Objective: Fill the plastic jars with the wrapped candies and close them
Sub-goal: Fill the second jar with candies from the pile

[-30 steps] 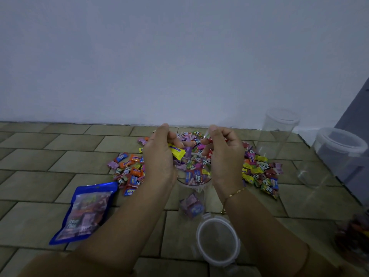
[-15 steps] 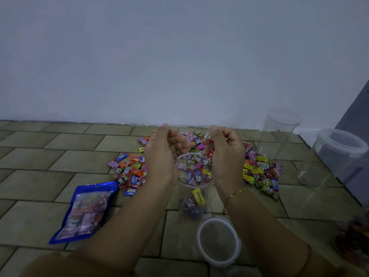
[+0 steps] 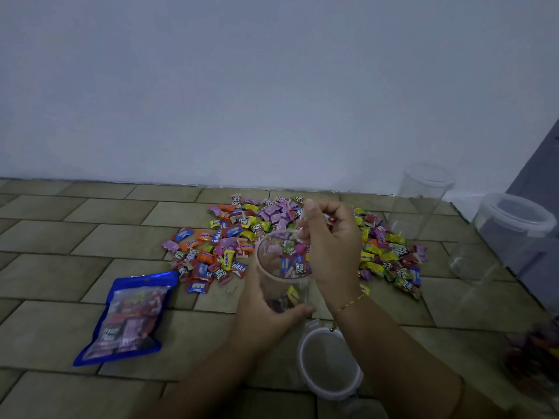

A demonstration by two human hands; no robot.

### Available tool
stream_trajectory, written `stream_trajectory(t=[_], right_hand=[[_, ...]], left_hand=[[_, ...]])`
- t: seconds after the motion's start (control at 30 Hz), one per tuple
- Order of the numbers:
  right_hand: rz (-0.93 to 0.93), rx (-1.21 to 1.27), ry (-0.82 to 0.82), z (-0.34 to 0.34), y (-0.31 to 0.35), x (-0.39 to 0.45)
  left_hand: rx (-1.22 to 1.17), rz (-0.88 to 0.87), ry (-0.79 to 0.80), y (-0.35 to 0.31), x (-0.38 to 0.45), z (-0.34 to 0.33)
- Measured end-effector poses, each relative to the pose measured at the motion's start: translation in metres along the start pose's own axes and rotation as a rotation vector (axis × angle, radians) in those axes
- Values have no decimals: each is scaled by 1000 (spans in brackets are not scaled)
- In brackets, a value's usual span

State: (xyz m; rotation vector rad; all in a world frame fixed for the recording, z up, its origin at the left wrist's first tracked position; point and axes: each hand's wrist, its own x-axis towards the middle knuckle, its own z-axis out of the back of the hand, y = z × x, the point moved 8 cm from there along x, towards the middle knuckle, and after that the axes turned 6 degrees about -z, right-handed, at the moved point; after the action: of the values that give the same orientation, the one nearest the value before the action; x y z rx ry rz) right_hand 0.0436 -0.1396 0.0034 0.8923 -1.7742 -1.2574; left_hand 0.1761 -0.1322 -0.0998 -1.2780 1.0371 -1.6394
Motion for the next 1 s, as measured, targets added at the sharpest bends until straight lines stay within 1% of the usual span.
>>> stream_trajectory(t=[0.07, 0.1, 0.27, 0.37, 0.43, 0.53, 0.67, 0.83, 1.0], right_hand=[[-2, -33, 22, -2, 0, 2], [8, -66, 43, -4, 0, 3], [94, -233, 188, -16, 0, -2], [86, -223, 245, -16, -2, -6], [119, -214, 266, -17, -3, -7], [211, -273, 244, -15, -3, -10], [300, -265, 248, -13, 1, -16], [317, -248, 243, -12, -6, -16], [371, -342, 201, -10, -2, -21]], left_hand=[[144, 60, 26, 10, -5, 0], [158, 59, 32, 10, -4, -1], [143, 36, 62, 8, -1, -5], [170, 38, 43, 10, -1, -3], [180, 46, 34, 14, -2, -2], [166, 44, 37, 16, -2, -1], [149, 44, 42, 14, -2, 0], [115, 36, 51, 15, -2, -1], [97, 22, 75, 16, -1, -3]])
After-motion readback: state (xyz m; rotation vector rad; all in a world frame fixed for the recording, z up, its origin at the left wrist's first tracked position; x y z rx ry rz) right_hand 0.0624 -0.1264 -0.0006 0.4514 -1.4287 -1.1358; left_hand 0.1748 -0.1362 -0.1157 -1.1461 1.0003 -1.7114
